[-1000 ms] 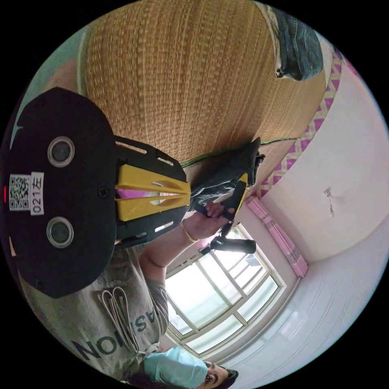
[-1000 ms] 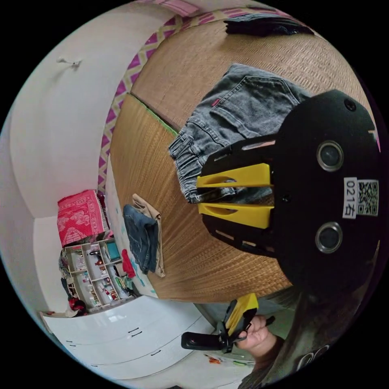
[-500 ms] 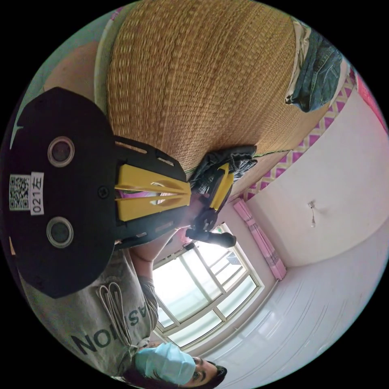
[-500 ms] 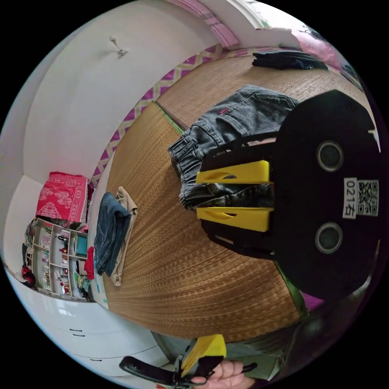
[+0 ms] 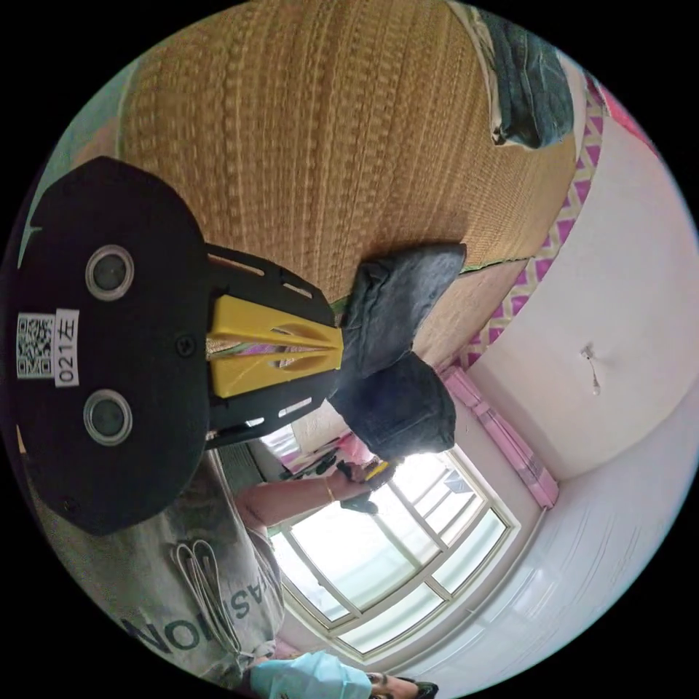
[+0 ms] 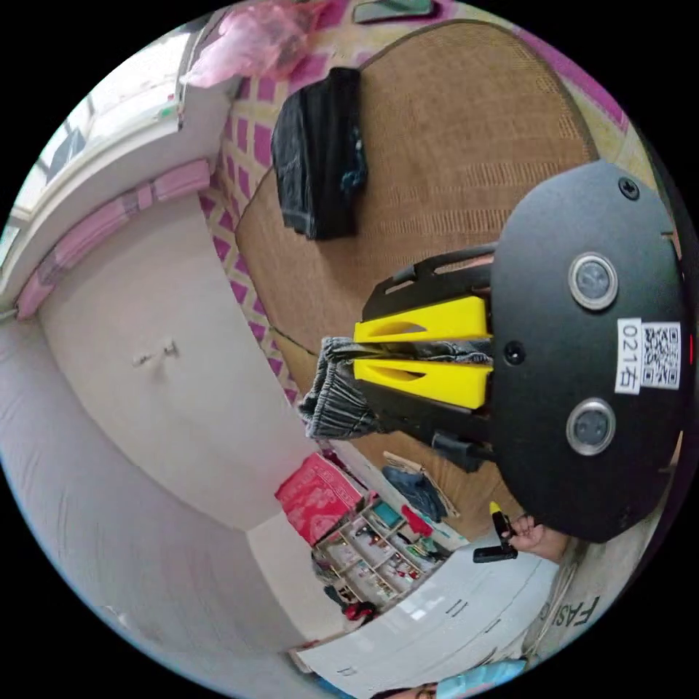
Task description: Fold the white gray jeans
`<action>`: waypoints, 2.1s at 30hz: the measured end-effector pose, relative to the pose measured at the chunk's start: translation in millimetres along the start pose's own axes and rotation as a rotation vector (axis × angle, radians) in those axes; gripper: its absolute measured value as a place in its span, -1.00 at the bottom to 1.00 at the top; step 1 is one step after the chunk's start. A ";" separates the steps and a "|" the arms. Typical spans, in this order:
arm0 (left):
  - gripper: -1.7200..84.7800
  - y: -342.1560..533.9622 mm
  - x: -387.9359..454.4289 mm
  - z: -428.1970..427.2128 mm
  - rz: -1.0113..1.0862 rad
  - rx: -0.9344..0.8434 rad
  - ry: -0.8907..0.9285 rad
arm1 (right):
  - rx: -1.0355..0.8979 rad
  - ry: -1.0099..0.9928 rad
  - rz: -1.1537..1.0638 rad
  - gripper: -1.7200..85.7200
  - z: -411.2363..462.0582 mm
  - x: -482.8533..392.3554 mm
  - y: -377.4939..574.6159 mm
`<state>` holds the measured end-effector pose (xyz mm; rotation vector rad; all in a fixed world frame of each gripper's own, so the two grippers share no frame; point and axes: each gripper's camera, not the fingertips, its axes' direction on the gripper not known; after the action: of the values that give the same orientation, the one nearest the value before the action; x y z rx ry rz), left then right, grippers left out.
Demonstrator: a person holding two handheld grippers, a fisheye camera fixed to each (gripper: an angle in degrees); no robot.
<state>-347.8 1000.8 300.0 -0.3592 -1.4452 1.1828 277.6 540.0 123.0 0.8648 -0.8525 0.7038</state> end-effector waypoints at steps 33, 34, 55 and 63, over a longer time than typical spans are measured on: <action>-0.76 -32.1 200.7 459.2 0.812 -0.542 -0.353 | -0.208 0.265 -0.351 -0.80 41.8 4.0 107.1; -0.76 -33.5 193.1 455.9 0.803 -0.554 -0.353 | -0.246 0.264 -0.367 -0.81 56.7 3.4 108.9; -0.98 -61.7 -252.5 -232.9 -0.068 0.306 -0.546 | -0.483 0.244 -0.348 -0.85 214.7 54.0 158.2; -0.98 35.4 -501.7 -351.8 -0.468 0.325 -0.406 | -0.488 0.237 -0.318 -0.85 247.4 72.5 173.6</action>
<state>85.0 783.3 -76.9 0.4487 -1.5323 1.1097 88.1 422.3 339.5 0.4493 -0.6159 0.2887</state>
